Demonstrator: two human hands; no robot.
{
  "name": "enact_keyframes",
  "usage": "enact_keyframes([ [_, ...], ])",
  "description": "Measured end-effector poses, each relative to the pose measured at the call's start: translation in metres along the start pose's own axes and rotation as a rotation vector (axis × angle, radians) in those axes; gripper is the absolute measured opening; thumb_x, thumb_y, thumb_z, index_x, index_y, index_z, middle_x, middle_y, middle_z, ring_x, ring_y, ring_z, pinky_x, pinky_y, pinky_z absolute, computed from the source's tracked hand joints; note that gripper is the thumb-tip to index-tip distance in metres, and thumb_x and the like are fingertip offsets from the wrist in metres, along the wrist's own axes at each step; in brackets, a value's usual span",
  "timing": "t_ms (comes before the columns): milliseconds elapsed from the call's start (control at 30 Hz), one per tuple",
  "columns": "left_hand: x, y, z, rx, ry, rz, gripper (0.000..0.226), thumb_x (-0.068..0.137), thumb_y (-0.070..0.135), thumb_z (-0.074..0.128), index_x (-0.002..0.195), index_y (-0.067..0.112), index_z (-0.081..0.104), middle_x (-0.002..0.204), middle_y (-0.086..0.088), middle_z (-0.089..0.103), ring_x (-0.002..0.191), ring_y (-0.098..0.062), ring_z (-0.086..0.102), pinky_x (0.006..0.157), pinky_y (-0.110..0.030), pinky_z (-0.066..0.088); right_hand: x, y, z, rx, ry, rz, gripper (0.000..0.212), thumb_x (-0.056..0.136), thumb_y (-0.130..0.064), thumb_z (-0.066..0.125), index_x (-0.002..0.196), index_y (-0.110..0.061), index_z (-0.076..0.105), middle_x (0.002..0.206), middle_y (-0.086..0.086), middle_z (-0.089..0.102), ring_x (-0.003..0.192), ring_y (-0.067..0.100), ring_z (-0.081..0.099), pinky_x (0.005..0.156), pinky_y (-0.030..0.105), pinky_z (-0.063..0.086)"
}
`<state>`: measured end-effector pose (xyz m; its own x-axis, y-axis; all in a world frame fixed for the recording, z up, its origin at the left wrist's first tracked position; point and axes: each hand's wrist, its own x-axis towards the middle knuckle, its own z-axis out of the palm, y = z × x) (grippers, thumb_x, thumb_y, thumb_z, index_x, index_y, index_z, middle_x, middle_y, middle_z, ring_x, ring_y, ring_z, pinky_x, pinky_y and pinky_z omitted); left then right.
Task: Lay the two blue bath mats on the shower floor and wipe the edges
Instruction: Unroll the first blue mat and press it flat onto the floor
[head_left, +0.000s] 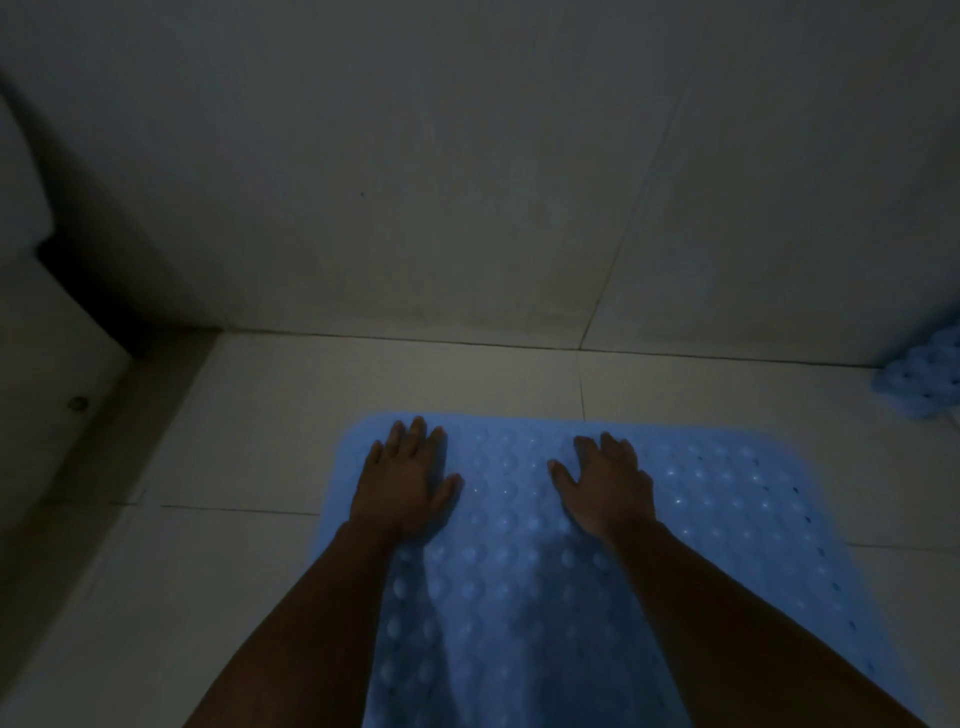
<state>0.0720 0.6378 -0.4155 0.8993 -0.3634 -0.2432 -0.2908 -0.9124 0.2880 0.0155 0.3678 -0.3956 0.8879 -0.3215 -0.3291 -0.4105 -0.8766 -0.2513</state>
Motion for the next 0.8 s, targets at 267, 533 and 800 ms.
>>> enact_keyframes([
  [267, 0.015, -0.025, 0.015, 0.051, 0.03, -0.07, 0.101, 0.088, 0.085, 0.007, 0.162, 0.019, -0.012, 0.166, -0.006, -0.026, 0.153, -0.026, -0.027, 0.126, -0.052, -0.01, 0.017, -0.038, 0.024, 0.132, 0.21, -0.242, 0.052, 0.095, -0.056, 0.051, 0.136, -0.025, 0.057, 0.152, 0.007, 0.045, 0.147, 0.028, 0.03, 0.116, 0.047, 0.033],
  [533, 0.009, -0.029, 0.035, 0.143, 0.168, -0.012, 0.095, 0.095, 0.08, 0.01, 0.162, 0.015, -0.011, 0.168, -0.009, -0.023, 0.154, -0.025, -0.027, 0.126, -0.053, -0.006, 0.046, -0.062, 0.053, 0.192, 0.411, -0.465, 0.039, 0.092, -0.049, 0.054, 0.115, -0.021, 0.069, 0.129, 0.009, 0.064, 0.13, 0.032, 0.052, 0.104, 0.05, 0.045],
  [800, 0.022, -0.035, 0.016, -0.021, -0.06, -0.027, 0.097, 0.091, 0.08, 0.009, 0.162, 0.015, -0.008, 0.169, -0.004, -0.02, 0.155, -0.021, -0.022, 0.127, -0.047, -0.008, 0.054, -0.082, 0.037, 0.146, 0.339, -0.48, 0.042, 0.093, -0.05, 0.049, 0.118, -0.022, 0.068, 0.131, 0.005, 0.062, 0.133, 0.027, 0.049, 0.111, 0.046, 0.037],
])
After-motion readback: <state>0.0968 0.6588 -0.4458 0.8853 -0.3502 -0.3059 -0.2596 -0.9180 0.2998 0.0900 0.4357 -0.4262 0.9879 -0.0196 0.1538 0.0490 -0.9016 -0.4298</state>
